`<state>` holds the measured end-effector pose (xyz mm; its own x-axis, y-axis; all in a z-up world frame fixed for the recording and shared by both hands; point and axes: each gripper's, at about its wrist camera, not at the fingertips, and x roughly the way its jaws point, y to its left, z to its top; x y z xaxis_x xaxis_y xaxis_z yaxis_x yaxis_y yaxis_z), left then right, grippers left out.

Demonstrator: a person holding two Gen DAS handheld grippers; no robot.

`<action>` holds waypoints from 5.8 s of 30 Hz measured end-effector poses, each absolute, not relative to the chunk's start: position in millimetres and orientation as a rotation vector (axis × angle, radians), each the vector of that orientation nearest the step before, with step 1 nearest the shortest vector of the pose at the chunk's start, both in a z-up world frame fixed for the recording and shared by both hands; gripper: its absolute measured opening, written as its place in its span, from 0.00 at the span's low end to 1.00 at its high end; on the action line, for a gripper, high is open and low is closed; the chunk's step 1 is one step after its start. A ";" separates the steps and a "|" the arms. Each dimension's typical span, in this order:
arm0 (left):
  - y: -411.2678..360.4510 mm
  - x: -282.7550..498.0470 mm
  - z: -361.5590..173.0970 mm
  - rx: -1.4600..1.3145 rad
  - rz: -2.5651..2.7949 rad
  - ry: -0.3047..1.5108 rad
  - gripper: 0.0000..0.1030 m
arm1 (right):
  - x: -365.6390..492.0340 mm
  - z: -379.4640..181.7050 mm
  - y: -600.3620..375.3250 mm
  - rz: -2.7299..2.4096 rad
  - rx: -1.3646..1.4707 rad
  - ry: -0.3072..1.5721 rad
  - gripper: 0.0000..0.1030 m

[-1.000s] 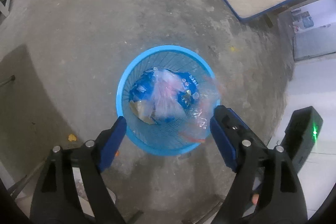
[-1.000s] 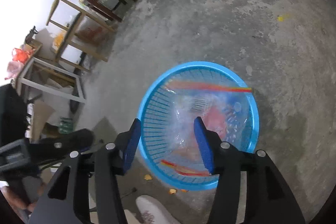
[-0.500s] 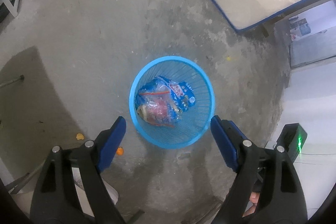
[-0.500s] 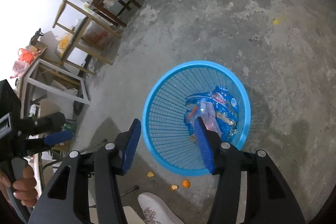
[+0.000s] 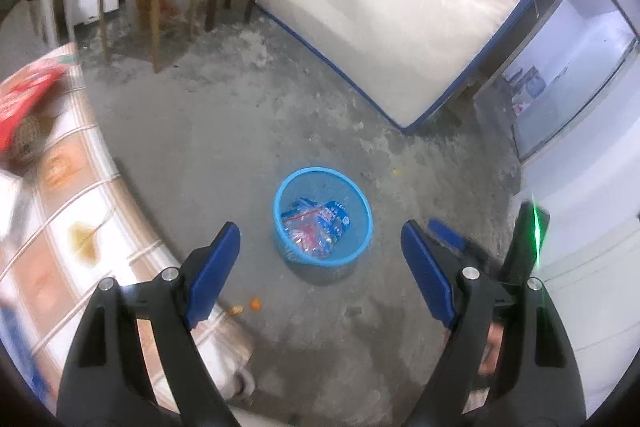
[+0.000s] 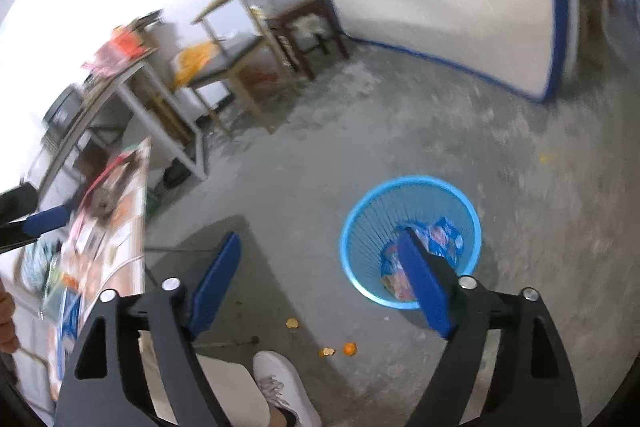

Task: Collect trash
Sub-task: 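Move both tools back to the table toward the blue box and green bottle, then grasp the blue toothpaste box with the left tool while the right tool grasps the clear plastic box, then carry the toothpaste box and plastic box over the blue wastebasket with both tools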

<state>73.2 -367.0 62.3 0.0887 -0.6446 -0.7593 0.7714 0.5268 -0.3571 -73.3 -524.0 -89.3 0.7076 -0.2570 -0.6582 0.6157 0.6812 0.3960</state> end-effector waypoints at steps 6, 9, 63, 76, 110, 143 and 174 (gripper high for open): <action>-218.7 59.2 74.0 0.081 -0.881 0.933 0.81 | -33.7 -38.5 -446.2 -0.367 0.482 0.616 0.86; -143.8 52.7 70.3 0.026 -0.747 0.859 0.81 | -3.7 -20.4 -406.2 -0.221 0.458 0.643 0.86; 97.5 107.7 -42.7 -0.291 -0.458 0.807 0.81 | 302.6 -49.8 -54.1 0.872 -0.622 1.236 0.89; 62.6 102.0 -33.2 -0.360 -0.657 0.877 0.82 | 275.6 5.0 -97.1 0.793 -0.456 1.058 0.87; -68.0 120.8 -48.2 0.107 -0.429 1.093 0.45 | 144.6 -50.9 -260.1 0.110 0.325 0.850 0.87; -103.2 83.7 2.7 0.145 -0.475 0.932 0.43 | 106.5 -43.1 -299.4 0.091 0.440 0.785 0.87; -260.0 64.6 35.2 0.328 -0.805 0.841 0.43 | -5.1 -51.6 -437.8 -0.246 0.640 0.632 0.87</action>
<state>64.6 -260.0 35.2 0.4010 -0.5005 -0.7673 0.7442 0.6663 -0.0457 -5.1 -437.8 -51.6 0.7864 -0.0242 -0.6172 0.4000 0.7813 0.4791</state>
